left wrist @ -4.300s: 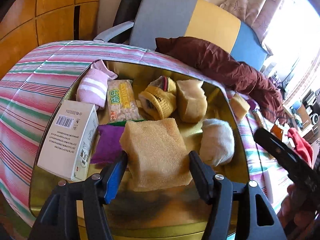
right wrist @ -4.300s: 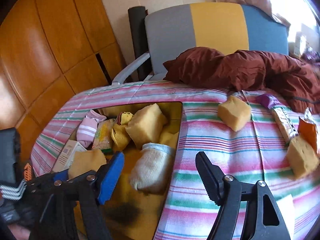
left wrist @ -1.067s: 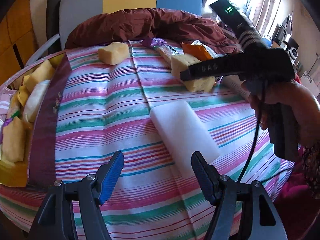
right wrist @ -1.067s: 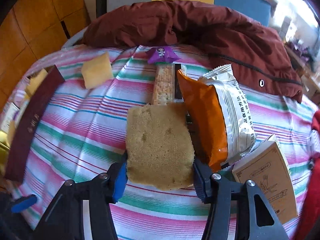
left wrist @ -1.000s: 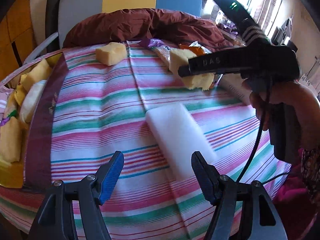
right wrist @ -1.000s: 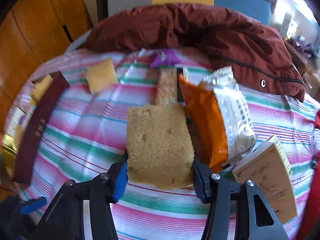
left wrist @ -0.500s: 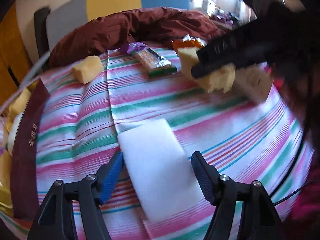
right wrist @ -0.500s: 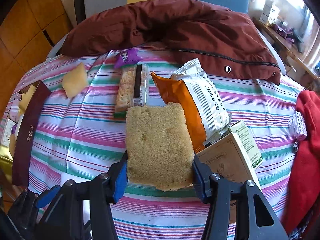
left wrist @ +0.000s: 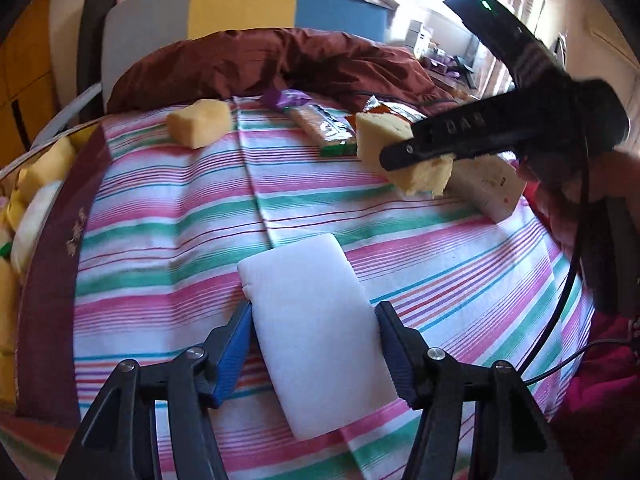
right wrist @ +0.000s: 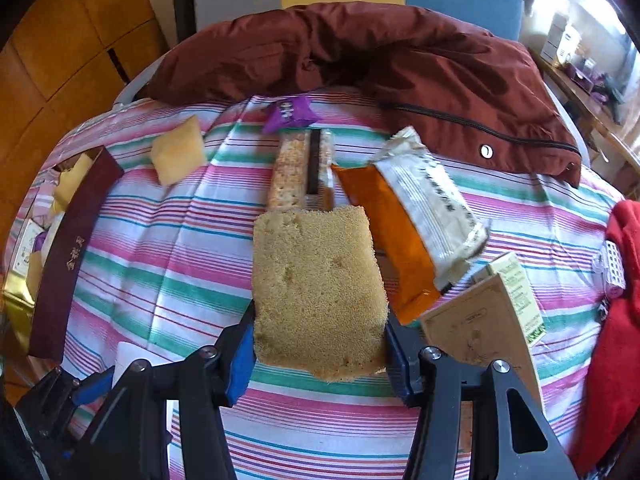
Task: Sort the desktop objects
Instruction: 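Grasp the white eraser block with the left tool while the right tool grasps a yellow sponge, then carry the eraser block and sponge over the gold tray with both tools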
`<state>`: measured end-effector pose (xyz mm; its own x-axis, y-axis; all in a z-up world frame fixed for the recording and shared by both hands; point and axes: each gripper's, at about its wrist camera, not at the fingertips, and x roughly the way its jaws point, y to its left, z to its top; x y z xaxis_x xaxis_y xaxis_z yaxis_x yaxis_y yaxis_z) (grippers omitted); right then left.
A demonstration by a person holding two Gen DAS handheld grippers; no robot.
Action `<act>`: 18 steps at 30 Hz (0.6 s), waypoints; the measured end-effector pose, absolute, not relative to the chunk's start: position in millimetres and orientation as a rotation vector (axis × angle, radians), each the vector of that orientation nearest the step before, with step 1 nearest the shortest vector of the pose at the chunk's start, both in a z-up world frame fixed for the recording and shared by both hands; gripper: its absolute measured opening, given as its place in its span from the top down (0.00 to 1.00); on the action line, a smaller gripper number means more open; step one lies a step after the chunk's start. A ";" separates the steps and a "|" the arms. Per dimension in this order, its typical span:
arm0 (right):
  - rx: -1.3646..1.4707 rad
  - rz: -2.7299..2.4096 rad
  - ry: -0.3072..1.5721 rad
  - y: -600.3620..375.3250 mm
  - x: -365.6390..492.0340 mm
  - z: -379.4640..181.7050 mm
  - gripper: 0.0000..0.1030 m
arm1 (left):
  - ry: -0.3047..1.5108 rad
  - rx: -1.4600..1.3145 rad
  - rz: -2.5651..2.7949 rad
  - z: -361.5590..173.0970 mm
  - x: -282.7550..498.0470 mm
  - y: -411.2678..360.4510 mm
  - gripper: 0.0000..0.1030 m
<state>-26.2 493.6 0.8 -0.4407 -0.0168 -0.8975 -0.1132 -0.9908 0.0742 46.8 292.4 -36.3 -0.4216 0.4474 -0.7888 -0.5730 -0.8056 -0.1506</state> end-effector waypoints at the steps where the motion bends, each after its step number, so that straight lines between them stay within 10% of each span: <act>1: -1.636 2.621 0.190 491.7 -26.8 0.3 0.46 | 0.181 -1.175 2.231 -35.6 46.8 288.1 0.40; 18: -1.711 2.759 0.128 447.3 -29.4 -6.5 0.46 | 0.168 -1.019 2.272 -4.2 63.9 244.9 0.40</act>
